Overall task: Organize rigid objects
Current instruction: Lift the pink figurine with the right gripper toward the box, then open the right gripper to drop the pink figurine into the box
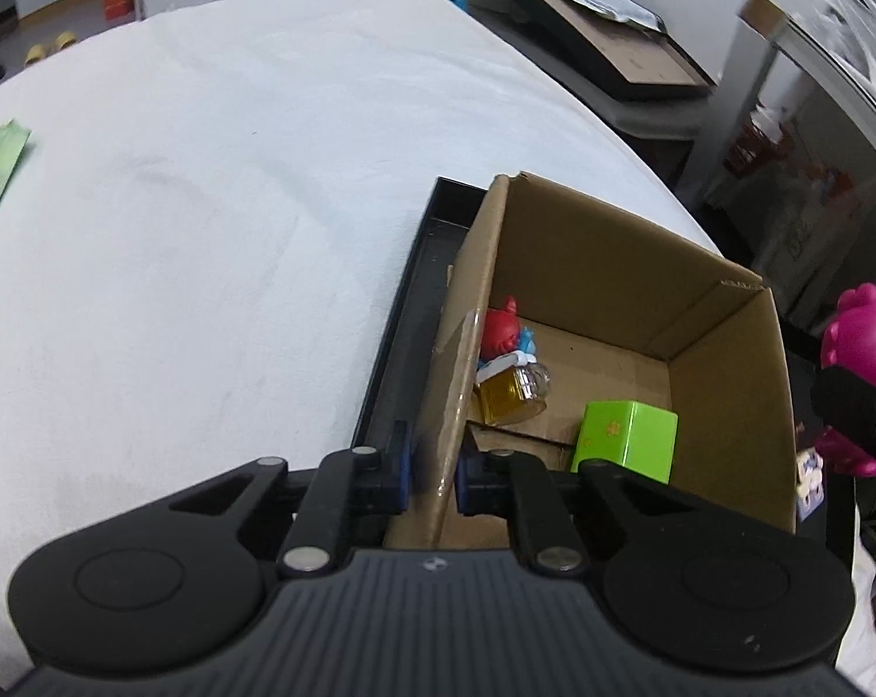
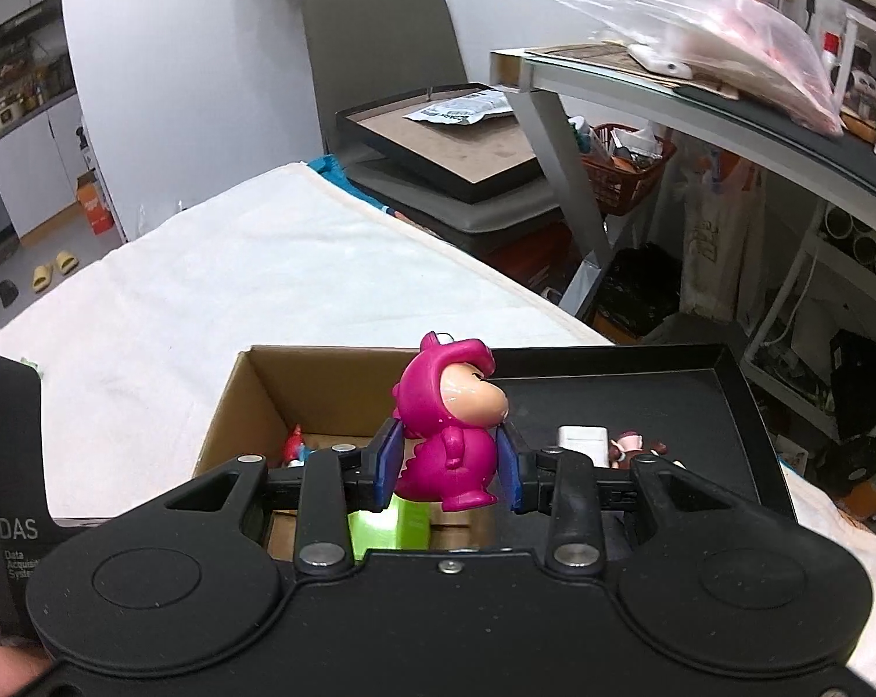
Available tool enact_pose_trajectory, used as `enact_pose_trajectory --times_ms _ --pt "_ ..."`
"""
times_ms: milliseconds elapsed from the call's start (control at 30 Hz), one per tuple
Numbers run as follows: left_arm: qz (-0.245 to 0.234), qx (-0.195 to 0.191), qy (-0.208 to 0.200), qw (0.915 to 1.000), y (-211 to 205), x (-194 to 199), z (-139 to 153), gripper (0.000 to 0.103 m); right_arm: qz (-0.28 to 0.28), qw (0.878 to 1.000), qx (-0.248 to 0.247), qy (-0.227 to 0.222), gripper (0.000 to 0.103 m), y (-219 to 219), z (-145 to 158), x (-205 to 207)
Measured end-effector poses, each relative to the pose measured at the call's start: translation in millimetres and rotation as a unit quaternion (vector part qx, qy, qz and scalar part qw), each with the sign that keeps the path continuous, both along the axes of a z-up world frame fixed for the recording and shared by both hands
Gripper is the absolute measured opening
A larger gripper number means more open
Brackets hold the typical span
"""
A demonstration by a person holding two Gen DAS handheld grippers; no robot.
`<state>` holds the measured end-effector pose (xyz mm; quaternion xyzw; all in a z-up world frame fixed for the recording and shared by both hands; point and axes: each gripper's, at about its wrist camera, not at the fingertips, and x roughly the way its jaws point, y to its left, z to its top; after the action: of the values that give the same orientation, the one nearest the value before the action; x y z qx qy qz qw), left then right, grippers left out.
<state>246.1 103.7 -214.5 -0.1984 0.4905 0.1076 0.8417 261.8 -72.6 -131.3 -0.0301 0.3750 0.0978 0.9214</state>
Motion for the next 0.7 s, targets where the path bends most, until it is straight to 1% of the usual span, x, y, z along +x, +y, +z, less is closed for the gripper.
enact_pose_trajectory --times_ms 400,700 --pt "0.044 -0.022 -0.008 0.9987 15.0 -13.8 3.9 0.014 0.014 1.0 -0.012 0.008 0.034 31.2 -5.5 2.7" --pt "0.042 -0.038 -0.008 0.9984 19.8 -15.9 2.1 0.015 0.037 0.999 -0.019 0.021 0.034 55.6 -9.6 9.5"
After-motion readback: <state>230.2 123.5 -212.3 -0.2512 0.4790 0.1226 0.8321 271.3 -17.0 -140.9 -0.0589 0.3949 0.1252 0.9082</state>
